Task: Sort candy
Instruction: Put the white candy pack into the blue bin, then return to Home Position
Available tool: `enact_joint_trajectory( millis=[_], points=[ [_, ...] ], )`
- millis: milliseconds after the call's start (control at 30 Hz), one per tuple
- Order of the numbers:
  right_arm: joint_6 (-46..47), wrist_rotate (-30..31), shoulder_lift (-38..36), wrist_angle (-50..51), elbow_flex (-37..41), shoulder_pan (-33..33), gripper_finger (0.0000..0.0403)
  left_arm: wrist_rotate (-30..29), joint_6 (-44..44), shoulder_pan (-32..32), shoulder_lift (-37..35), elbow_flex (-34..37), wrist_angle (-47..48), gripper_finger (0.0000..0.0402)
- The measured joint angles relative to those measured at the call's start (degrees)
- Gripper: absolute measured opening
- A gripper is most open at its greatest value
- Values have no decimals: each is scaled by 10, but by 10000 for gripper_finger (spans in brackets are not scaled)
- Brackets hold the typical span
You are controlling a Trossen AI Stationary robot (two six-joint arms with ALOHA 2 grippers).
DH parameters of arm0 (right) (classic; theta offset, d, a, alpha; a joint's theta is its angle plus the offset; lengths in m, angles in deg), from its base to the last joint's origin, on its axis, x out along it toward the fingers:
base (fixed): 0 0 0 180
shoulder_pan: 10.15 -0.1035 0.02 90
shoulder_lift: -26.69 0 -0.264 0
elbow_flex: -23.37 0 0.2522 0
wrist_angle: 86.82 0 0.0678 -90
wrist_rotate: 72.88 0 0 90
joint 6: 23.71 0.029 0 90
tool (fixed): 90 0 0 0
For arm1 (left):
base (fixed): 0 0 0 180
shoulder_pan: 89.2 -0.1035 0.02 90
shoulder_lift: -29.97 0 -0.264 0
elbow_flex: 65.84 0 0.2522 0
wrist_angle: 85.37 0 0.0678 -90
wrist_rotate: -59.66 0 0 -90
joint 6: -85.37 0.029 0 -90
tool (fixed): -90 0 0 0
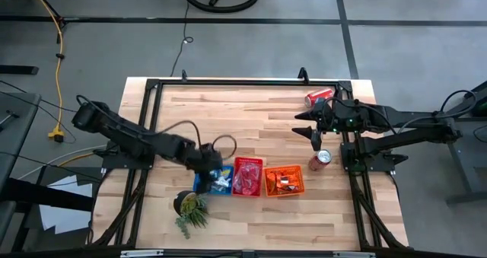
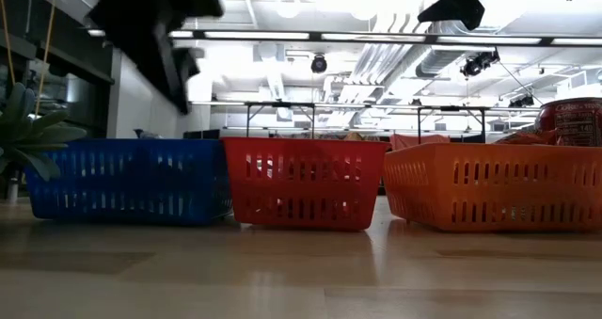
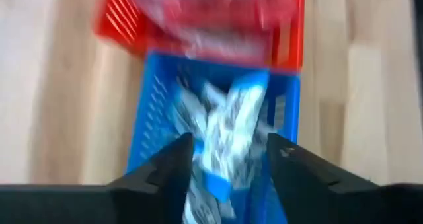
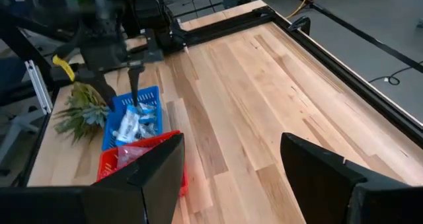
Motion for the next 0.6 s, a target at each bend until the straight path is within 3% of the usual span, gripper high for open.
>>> enact_joint_trajectory(
  millis=[133, 400, 500, 600],
  points=[
    [3, -7, 0, -24, 0, 0, 245, -35, 16, -39, -37, -60, 45, 222],
    [3, -9, 0, -31, -11, 2, 245, -226, 61, -161, -148, -152, 55, 265],
    [4, -9, 1, -32, -11, 2, 245, -230, 61, -214, -196, -153, 56, 266],
    [3, -9, 3, -33, -12, 2, 245, -197, 60, -254, -244, -133, 48, 266]
  ],
)
